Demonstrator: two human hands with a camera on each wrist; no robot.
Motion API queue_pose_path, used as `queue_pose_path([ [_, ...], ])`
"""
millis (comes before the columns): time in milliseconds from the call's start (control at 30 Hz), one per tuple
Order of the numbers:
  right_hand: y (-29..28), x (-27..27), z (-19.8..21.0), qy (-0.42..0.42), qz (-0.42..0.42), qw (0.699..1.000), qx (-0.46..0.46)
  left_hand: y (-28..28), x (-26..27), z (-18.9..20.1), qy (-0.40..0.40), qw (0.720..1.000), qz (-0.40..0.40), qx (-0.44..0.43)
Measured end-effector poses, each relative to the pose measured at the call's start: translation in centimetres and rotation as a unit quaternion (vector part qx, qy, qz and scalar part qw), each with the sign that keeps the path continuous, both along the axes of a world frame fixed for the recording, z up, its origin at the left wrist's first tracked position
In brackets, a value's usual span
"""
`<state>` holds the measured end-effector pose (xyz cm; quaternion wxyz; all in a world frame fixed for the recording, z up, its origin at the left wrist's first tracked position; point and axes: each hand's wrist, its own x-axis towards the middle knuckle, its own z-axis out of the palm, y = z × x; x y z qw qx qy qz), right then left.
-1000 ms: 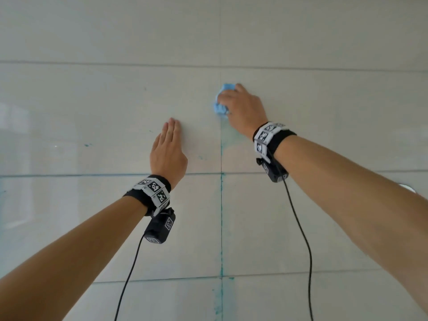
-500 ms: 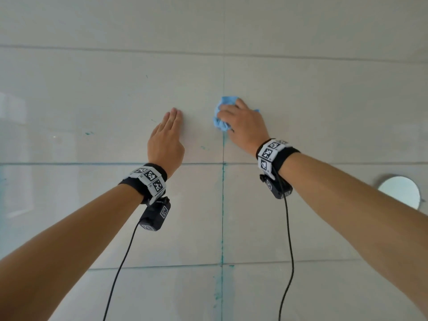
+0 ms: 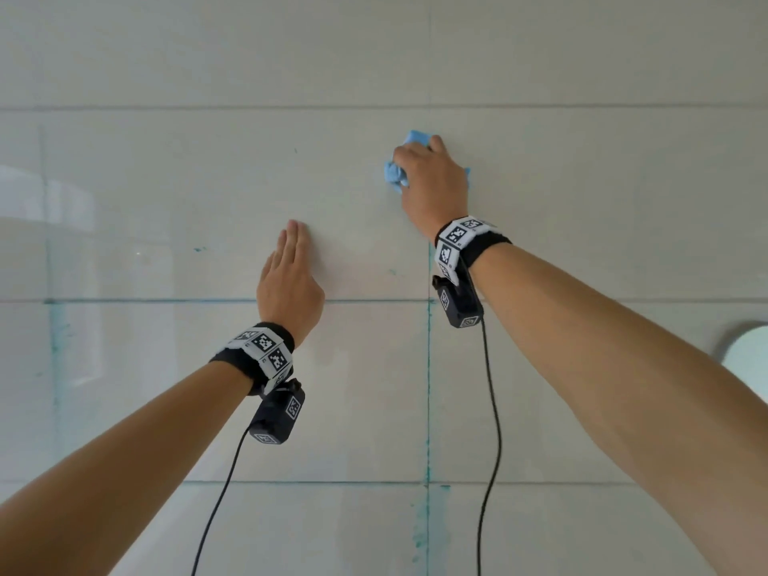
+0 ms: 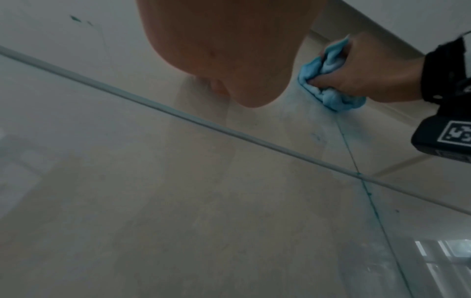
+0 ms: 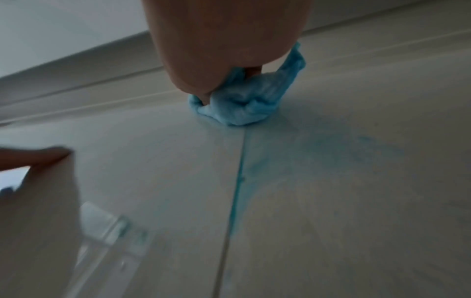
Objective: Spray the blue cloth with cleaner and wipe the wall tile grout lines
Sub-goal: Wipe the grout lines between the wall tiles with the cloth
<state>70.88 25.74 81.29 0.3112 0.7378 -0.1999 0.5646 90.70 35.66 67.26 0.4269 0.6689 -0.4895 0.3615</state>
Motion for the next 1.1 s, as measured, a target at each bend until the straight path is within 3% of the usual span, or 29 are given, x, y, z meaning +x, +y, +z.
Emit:
queue_pose_path([
  [200, -0.1, 4.8, -7.4, 0.143, 0.040, 0.980, -0.135, 0.7, 0.4, -0.1, -0.017, 1.000, -0.009, 0.004],
  [333, 0.4, 5.1, -9.1, 0.245, -0.021, 0.957, -0.154, 0.9, 0.6, -0.3, -0.019, 1.000, -0.013, 0.006],
  [400, 0.3, 4.1, -7.6, 0.227, -0.022, 0.962, -0.148, 1.0, 0.5, -0.3, -0.022, 1.000, -0.007, 0.010],
  [500, 0.4, 1.1, -3.5, 0.103, 0.007, 0.991, -0.079, 1.1, 0.5, -0.4, -0.025, 1.000, 0.003, 0.017],
  [600, -0.6, -2.6, 0.8, 0.003, -0.026, 1.000, 0.012, 1.2, 0.4, -0.2, -0.035, 0.999, 0.018, 0.024],
  [733, -1.9, -3.1, 1.0, -0.059, -0.035, 0.997, 0.022, 1.1, -0.5, 0.2, -0.038, 0.999, 0.026, 0.029],
  [833, -1.9, -1.6, -2.7, -0.033, -0.007, 0.999, -0.018, 0.8, -1.4, 0.3, -0.071, 0.997, 0.021, 0.030],
  [967, -2.4, -1.6, -8.4, 0.096, 0.003, 0.991, -0.096, -0.4, -3.5, 0.4, -0.089, 0.996, 0.006, 0.024],
  [1100, -2.8, -3.9, -7.5, 0.174, -0.047, 0.973, -0.147, -1.5, -4.8, 0.8, -0.074, 0.997, -0.007, 0.020],
])
